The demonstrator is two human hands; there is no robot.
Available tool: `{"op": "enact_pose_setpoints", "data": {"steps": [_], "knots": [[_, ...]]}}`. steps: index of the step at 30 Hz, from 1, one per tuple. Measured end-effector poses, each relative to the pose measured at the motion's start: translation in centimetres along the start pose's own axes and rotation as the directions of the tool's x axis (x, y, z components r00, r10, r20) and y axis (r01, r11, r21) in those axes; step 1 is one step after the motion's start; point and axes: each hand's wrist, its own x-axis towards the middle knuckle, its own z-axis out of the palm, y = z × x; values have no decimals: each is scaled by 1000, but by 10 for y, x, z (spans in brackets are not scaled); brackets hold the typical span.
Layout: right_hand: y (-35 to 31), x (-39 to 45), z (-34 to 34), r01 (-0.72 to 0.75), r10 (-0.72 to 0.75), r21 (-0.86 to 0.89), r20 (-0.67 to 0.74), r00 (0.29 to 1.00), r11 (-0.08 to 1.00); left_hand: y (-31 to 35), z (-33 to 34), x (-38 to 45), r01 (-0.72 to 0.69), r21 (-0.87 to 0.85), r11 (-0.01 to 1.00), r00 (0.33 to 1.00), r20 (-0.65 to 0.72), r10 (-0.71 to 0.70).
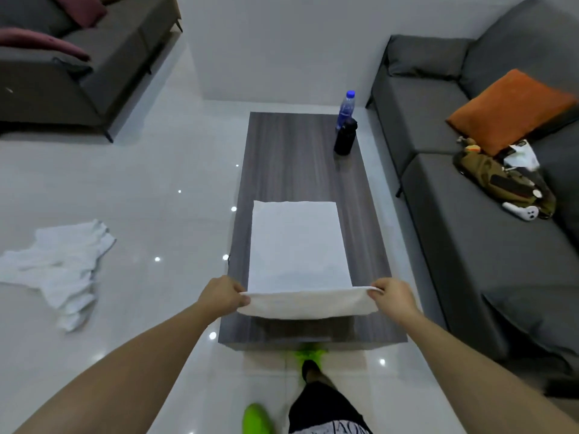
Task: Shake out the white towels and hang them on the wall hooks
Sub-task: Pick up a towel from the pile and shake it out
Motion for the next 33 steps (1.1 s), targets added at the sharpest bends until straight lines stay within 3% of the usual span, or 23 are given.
{"op": "enact_pose_setpoints", "data": {"steps": [7, 15, 22, 27, 33], "knots": [[4, 52, -4, -86, 86, 0, 74, 994, 996, 17, 3, 43, 82, -2, 997, 997, -14, -82], [-33, 188, -22, -93, 88, 50, 90, 992, 994, 52, -43, 140, 143, -9, 990, 984, -108, -143], [-70, 292, -22, -140, 153, 204, -49, 987, 969, 91, -64, 225, 173, -169, 970, 931, -292, -217], [-48, 307, 23, -232, 215, 154, 121, 969, 960, 78, -11, 241, 261, -145, 955, 957, -95, -276], [8, 265, 105, -398, 366, 20, 351, 861, 917, 30, 79, 213, 400, -127, 908, 914, 120, -387]]}}
